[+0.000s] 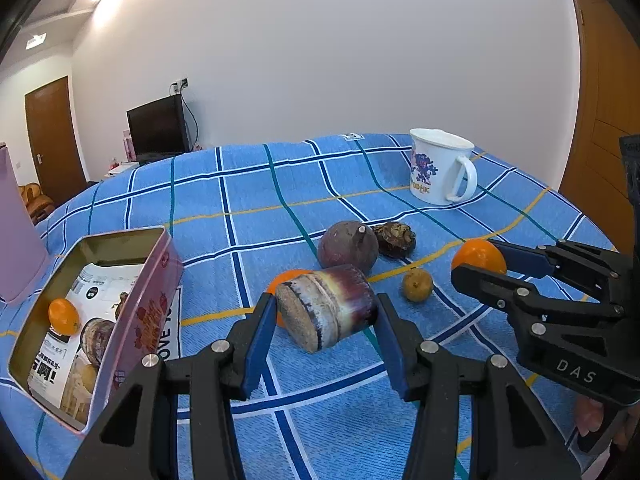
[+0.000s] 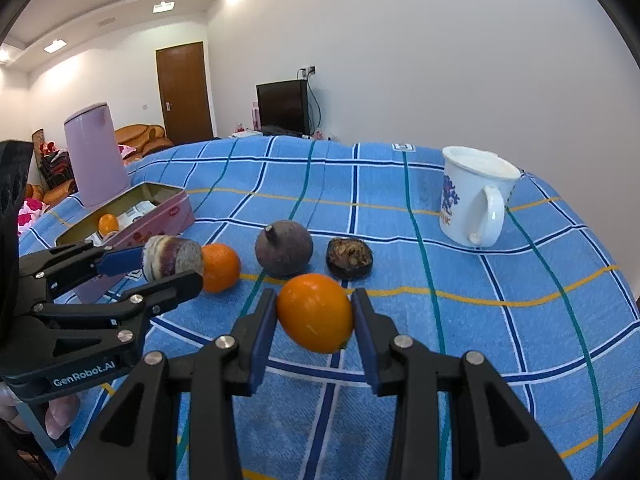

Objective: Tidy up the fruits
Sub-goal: 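Lift the orange and taro piece off the cloth with both tools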

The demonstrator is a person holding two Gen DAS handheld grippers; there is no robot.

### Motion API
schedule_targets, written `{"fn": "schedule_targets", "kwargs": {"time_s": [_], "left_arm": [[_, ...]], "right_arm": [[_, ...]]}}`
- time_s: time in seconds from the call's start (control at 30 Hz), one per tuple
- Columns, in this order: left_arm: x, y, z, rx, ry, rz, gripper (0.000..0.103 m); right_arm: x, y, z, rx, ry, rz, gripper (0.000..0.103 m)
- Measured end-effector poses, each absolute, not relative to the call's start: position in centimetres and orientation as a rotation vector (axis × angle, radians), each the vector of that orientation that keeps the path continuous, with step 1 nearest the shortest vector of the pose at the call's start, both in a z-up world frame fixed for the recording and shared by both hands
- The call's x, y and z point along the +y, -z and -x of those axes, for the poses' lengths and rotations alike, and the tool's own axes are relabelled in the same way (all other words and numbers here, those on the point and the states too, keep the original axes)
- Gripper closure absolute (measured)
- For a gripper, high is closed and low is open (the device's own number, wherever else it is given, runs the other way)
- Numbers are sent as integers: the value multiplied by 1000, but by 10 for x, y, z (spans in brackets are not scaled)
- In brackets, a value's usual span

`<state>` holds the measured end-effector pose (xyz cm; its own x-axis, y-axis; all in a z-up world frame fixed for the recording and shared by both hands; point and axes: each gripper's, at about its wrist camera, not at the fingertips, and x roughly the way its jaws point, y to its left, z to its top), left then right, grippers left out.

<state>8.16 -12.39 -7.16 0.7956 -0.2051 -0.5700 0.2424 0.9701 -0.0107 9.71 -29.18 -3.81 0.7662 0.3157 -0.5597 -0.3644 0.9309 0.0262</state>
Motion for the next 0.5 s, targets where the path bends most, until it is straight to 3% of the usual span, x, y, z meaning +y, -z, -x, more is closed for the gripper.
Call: {"fn": "schedule_targets", "kwargs": {"time_s": [0.5], "left_arm": [[-124, 67, -73, 552, 224, -74, 52]], "right_arm": [[-293, 34, -89, 544, -375, 80, 63]]}}
